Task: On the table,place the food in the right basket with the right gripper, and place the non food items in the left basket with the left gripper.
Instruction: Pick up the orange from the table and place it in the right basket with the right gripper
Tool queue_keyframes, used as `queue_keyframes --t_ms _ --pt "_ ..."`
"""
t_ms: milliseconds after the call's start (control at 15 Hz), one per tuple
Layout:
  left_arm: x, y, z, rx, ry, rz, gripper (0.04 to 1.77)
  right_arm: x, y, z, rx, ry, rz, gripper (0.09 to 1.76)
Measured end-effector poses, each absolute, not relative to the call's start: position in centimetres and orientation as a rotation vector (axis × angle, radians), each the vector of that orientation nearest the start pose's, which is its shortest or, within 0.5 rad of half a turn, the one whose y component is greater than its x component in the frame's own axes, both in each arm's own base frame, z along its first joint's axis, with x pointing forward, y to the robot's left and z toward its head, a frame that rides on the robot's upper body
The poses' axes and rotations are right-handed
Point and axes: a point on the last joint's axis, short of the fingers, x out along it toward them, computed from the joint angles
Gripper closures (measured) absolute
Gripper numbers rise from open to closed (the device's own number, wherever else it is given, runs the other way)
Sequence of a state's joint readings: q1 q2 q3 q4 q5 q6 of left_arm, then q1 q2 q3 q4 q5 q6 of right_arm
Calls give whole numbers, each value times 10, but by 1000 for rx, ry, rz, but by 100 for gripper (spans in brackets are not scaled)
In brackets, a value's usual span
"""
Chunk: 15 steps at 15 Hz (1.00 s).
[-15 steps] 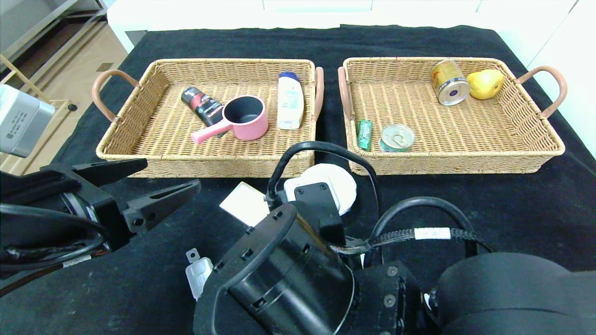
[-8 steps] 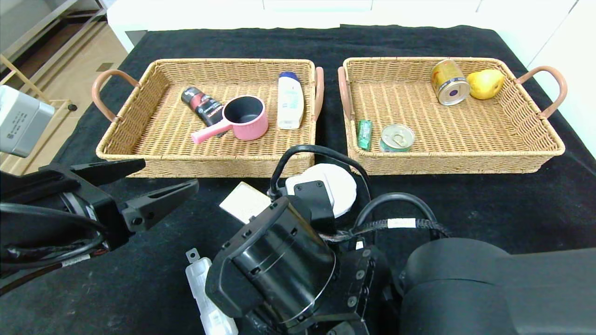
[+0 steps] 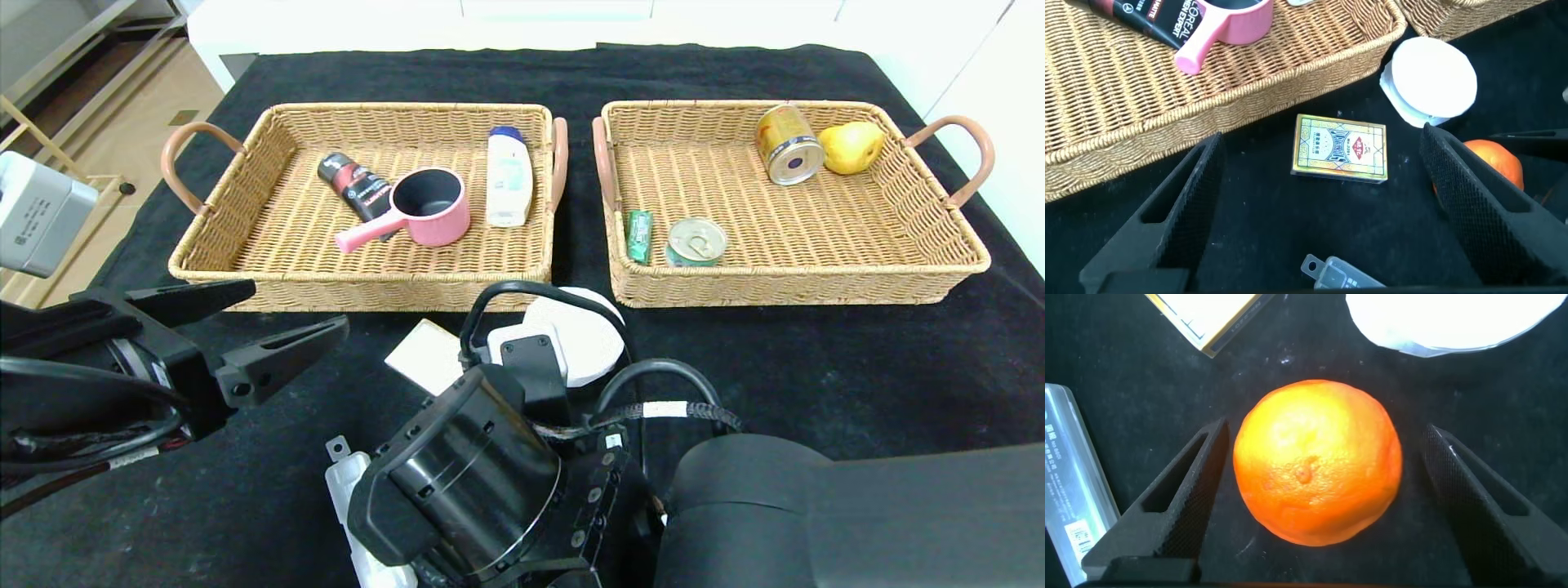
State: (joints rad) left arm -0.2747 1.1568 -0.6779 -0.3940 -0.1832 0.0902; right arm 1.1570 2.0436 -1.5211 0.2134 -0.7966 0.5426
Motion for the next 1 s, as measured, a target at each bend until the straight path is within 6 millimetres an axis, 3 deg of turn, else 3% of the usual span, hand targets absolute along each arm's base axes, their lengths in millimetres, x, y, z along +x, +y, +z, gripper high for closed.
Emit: queue_keyframes --t_ms 267,400,467,1000 --pt "163 -50 253 92 64 -461 9 176 359 178 -84 485 215 14" --pt "163 -50 253 93 64 -461 9 176 361 176 -89 489 214 51" --pt "163 -50 252 97 65 -462 9 177 361 174 -91 489 214 60" --pt "163 -50 251 103 68 -463 9 179 363 168 -102 496 205 65"
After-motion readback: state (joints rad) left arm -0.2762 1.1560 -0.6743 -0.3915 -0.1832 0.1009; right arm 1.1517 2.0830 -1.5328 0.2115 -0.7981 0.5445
